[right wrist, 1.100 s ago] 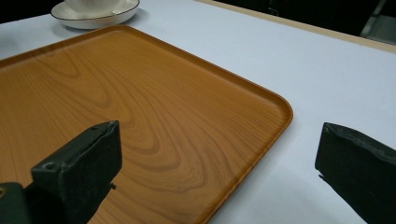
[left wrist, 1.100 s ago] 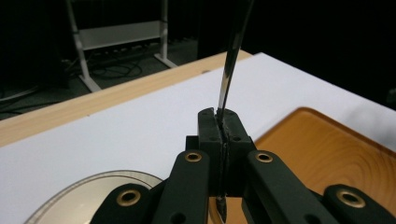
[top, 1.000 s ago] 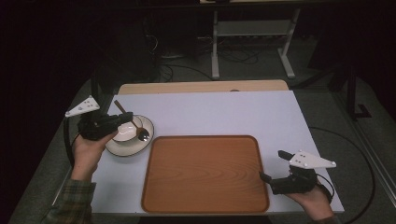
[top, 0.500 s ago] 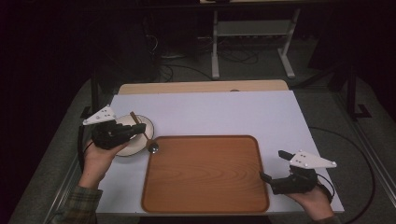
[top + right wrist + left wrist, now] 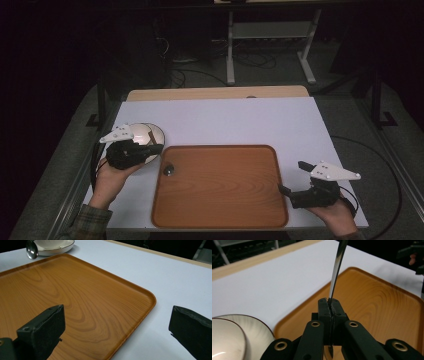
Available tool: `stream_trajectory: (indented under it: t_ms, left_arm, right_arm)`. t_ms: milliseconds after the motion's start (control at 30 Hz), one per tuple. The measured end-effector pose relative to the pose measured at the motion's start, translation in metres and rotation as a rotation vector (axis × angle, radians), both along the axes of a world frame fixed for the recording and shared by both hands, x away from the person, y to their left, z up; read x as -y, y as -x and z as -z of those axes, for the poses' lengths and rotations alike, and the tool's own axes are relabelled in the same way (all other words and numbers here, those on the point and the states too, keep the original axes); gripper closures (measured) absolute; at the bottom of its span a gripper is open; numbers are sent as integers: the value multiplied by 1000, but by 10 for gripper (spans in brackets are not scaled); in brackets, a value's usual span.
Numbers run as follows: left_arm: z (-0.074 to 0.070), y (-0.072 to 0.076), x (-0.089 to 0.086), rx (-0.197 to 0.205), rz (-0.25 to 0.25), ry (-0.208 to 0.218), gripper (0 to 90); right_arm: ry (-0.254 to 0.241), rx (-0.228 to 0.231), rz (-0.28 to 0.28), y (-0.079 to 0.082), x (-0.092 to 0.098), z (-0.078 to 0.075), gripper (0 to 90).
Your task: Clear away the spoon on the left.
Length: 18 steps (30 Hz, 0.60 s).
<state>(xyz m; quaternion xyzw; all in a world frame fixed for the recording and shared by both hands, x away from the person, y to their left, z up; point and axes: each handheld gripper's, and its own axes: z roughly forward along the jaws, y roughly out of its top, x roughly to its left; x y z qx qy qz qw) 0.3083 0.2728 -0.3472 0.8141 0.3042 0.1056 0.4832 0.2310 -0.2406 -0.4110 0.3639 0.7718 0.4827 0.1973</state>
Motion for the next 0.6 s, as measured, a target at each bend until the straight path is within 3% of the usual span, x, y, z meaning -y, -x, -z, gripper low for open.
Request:
stream_trajectory:
  t_ms: [333,367,600]
  left_arm:
    - [10,10,8,-47,24,-81,890]
    - [13,11,9,-53,23,-106,890]
    - [18,10,11,-62,28,-117,890]
  right_arm:
    - [-2,3,3,1,1,0,0]
    - [-3,3,5,1,1,-1,0]
    - [-1,6,7,1,1,-1,0]
